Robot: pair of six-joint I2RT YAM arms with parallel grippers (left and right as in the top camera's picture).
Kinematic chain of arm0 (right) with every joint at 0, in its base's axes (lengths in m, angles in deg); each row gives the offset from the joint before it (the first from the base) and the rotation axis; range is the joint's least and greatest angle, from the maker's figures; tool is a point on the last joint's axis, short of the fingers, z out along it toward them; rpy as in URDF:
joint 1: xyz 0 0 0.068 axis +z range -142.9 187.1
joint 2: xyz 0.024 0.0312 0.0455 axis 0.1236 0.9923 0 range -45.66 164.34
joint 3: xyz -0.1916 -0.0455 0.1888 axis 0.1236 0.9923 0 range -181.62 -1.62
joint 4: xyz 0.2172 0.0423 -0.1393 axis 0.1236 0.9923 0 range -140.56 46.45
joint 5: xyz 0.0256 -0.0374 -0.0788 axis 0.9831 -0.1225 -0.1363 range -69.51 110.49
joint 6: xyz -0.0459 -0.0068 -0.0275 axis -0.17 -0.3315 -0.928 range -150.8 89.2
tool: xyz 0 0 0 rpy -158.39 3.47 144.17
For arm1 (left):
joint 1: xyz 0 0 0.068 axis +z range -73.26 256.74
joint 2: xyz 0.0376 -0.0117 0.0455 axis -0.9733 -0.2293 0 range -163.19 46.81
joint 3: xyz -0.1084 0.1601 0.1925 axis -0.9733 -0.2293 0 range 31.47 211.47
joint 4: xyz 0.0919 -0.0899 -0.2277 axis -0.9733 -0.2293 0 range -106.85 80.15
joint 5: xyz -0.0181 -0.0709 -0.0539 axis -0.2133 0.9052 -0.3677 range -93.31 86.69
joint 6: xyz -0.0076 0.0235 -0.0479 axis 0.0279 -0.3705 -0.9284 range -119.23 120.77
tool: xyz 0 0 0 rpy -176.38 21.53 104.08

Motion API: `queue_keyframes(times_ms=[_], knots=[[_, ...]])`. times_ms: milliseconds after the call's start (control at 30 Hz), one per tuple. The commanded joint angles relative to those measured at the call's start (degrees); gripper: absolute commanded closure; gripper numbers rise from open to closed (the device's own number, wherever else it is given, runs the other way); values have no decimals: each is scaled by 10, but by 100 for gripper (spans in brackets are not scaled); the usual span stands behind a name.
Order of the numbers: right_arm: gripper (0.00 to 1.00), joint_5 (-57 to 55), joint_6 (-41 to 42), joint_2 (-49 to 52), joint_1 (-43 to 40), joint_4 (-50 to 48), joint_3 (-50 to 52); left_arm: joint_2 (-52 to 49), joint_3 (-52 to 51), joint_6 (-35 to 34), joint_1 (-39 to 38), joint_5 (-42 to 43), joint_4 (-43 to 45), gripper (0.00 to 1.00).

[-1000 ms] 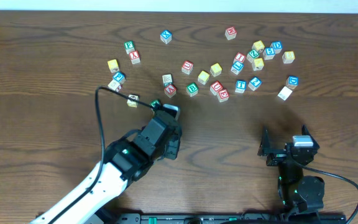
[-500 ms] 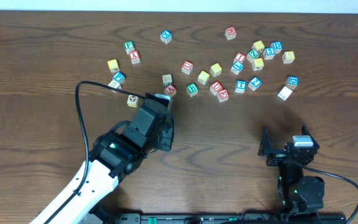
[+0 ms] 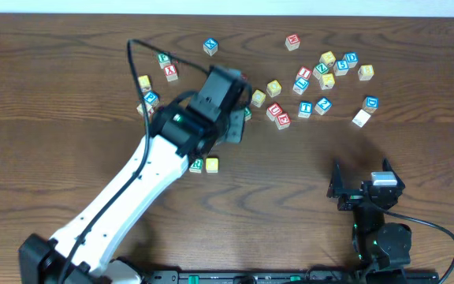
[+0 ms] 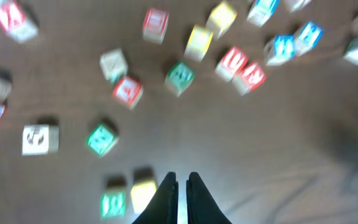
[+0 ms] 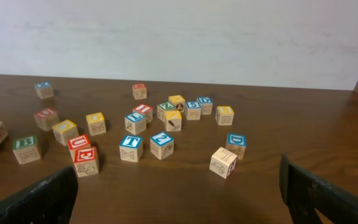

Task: Spell out ROBOT
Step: 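Raise the left gripper and reach back toward the green B block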

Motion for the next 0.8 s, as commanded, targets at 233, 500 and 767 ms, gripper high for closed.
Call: queue_keyframes(times_ms=[233,500,767], knots=[[1,1,6,0,-5,2,1,-12,28,-2,1,49,14,93],[1,1,6,0,-5,2,1,-16,32,-172,1,-37,24,93],[1,1,6,0,-5,2,1,-75,127,-202,1,-68,-17,92]])
